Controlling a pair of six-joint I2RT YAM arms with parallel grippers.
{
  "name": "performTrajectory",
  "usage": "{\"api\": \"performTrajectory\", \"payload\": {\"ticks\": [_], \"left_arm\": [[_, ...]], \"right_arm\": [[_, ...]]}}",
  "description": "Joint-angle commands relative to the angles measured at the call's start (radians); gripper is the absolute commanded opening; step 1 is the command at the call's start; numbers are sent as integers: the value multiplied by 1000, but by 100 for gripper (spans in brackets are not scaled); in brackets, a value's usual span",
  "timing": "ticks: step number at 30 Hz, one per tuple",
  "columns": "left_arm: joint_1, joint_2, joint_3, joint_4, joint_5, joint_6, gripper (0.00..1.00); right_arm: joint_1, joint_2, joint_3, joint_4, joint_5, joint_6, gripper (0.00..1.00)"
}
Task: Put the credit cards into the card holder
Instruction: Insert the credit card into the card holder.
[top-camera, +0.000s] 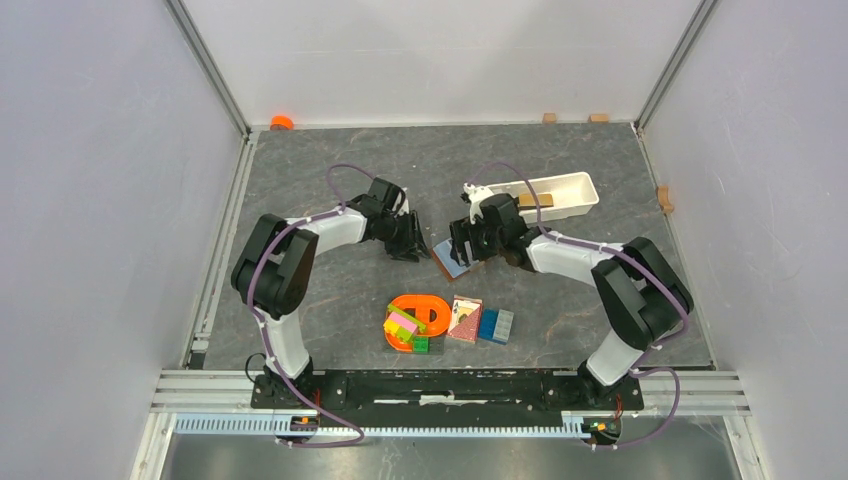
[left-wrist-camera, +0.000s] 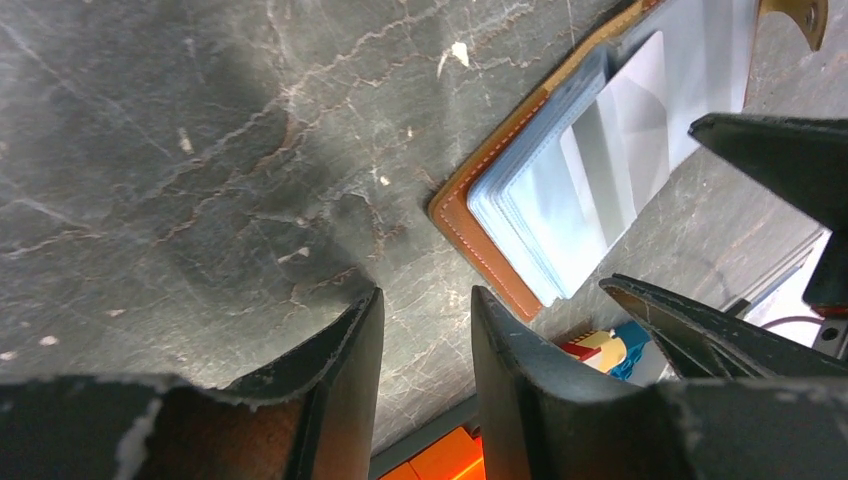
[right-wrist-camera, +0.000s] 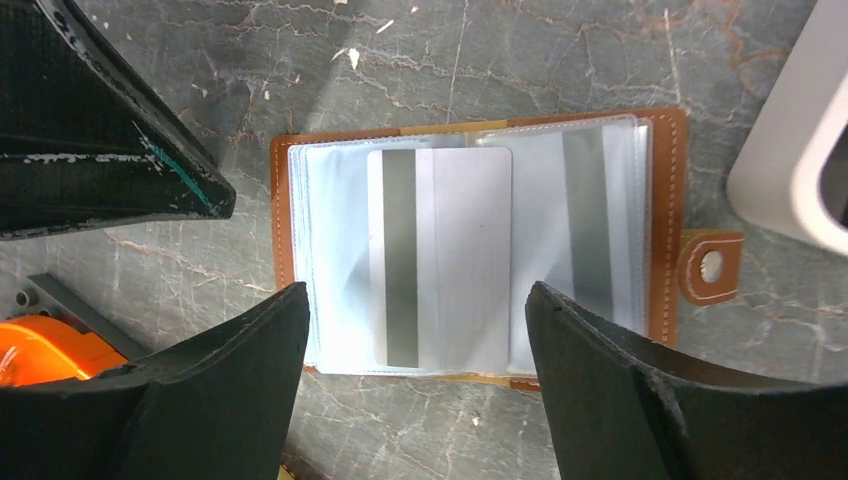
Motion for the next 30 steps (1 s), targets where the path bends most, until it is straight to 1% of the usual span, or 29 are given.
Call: {"api": "performTrajectory", "payload": {"ticks": [1, 6, 10, 14, 18, 26, 30], "left_arm": [[-19, -43, -29, 72, 47, -40, 44], [-41, -40, -46, 108, 62, -69, 45], [-43, -11, -35, 115, 76, -77, 44], [-42, 16, -28, 113, 84, -78, 43], [-43, 30, -19, 109, 82, -75, 40], [-42, 45, -9, 94, 80, -69, 35], [-43, 43, -6, 93, 80, -65, 34]], "right_arm": [[-27, -42, 66, -76, -42, -123, 85], [-85, -8, 80, -82, -176, -151, 86], [-96, 29, 92, -98, -235, -151, 84], [-97, 58, 91, -107, -246, -138, 83], [-97, 84, 88, -105, -297, -117, 81], [-88, 76, 57, -57, -375, -71, 79], [-67, 76, 57, -56, -384, -57, 78]]}}
